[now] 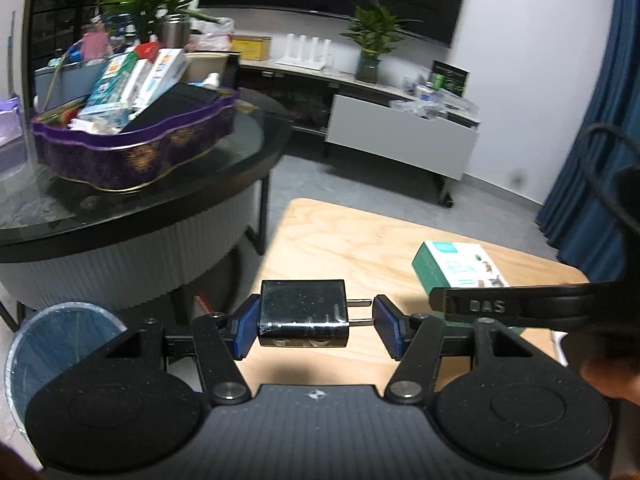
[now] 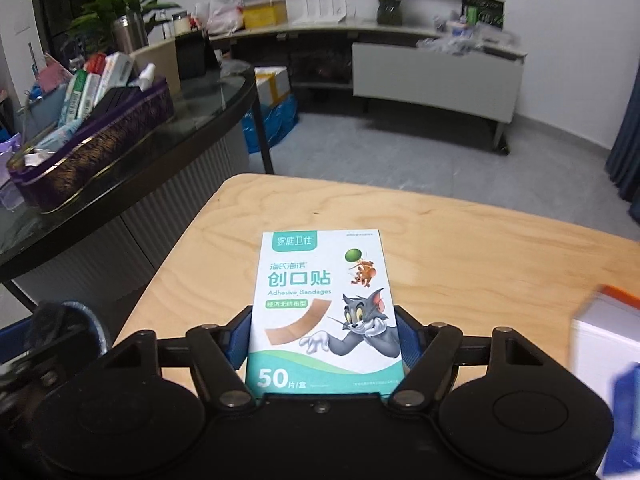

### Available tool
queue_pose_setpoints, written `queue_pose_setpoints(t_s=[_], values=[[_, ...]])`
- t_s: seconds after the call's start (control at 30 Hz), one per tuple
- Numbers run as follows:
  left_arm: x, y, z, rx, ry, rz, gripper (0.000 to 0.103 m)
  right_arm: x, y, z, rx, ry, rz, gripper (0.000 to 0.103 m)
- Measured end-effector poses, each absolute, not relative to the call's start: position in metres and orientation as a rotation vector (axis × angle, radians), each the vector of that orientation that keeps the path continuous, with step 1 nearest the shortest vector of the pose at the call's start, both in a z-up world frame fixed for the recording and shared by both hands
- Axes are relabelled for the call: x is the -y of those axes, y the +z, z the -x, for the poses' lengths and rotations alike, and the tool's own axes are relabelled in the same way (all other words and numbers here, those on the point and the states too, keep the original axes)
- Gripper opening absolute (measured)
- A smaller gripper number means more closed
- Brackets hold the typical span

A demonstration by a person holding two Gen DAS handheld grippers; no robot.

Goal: Organize rigid objects
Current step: 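Carry the black charger and green bandage box with both grippers over the orange-rimmed box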

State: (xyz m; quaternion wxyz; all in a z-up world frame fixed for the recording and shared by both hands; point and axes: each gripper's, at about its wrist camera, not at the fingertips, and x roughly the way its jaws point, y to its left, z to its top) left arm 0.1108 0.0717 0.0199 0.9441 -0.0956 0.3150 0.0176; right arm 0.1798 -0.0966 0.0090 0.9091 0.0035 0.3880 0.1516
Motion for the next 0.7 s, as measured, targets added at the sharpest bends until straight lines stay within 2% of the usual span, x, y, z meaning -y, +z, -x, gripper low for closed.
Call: queue_pose_setpoints(t_s=[0.27, 0.7], values=[[-0.032, 0.029, -0.086, -0.647, -0.066, 0.189, 0.061, 0.155, 0.037, -0.096, -0.742, 0.194, 0.011, 0.084], [0.023, 0.043, -0.060, -0.622, -0.218, 0.124, 0.061, 0.226, 0.051, -0.023, -0.693, 0.047, -0.074, 0.084]])
